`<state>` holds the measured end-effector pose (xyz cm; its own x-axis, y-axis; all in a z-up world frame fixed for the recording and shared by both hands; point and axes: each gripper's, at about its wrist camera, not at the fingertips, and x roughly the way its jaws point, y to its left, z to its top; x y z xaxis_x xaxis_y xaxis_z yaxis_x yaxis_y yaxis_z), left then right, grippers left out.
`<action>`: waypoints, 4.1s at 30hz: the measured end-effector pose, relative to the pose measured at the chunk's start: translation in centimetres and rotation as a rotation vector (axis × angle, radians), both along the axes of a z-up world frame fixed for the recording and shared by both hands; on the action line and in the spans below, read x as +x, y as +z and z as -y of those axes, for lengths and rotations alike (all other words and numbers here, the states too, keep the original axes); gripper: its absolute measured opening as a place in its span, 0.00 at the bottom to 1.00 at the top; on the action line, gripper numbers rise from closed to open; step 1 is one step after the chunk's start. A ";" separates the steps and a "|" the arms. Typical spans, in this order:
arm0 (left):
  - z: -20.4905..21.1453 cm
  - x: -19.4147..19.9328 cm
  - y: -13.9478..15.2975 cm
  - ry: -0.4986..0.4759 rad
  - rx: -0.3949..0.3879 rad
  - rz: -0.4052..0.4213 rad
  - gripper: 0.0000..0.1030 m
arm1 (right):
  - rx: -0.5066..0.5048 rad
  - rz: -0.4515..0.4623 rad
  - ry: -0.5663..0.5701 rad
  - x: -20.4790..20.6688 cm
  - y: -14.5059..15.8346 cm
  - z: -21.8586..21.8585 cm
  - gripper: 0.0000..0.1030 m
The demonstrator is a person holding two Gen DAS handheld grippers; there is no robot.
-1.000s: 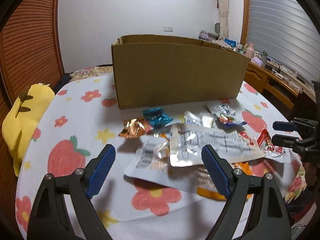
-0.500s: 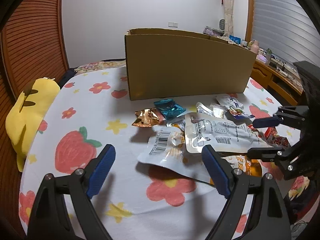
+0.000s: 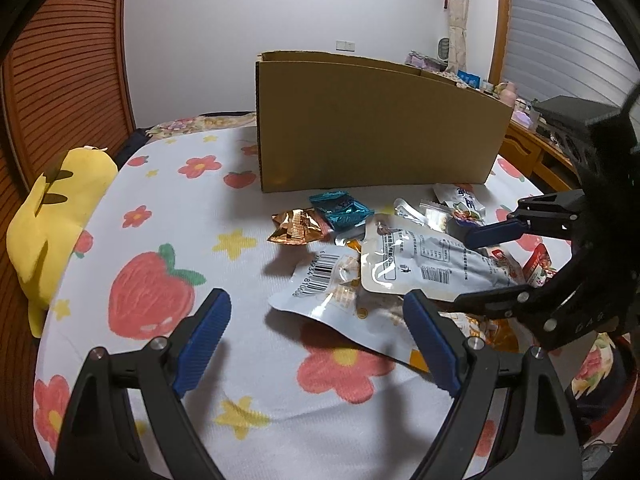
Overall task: Organize snacks
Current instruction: 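Move both open tools back over the remaining snack packets, then grasp the white pouch with the right tool while the left grasps the orange-ended pouch, then lift both held pouches and carry them over the box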
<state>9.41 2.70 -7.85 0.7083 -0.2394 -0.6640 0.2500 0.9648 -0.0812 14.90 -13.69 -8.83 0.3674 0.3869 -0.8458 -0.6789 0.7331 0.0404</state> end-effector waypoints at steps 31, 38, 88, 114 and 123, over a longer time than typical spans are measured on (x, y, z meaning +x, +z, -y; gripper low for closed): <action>1.2 0.4 -0.3 0.067 -0.097 -0.096 0.85 | 0.119 0.175 -0.060 -2.9 5.2 2.3 0.30; 3.8 1.3 -0.2 0.122 -0.023 -0.105 0.86 | 0.150 0.203 -0.107 -3.7 6.4 3.9 0.30; 3.0 1.6 -1.4 0.098 0.043 -0.176 0.61 | 0.191 0.203 -0.179 -5.2 5.4 6.6 0.32; -1.6 -1.9 1.9 0.096 -0.089 -0.057 0.27 | 0.192 0.178 -0.174 -4.8 4.0 5.7 0.32; -1.6 -2.0 2.5 0.073 -0.092 -0.019 0.23 | 0.203 0.182 -0.177 -5.0 4.1 5.9 0.32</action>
<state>7.37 4.30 -5.31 0.7138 -0.2481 -0.6550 0.1772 0.9687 -0.1738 9.94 -19.61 -4.78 0.5822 0.4576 -0.6720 -0.5515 0.8296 0.0871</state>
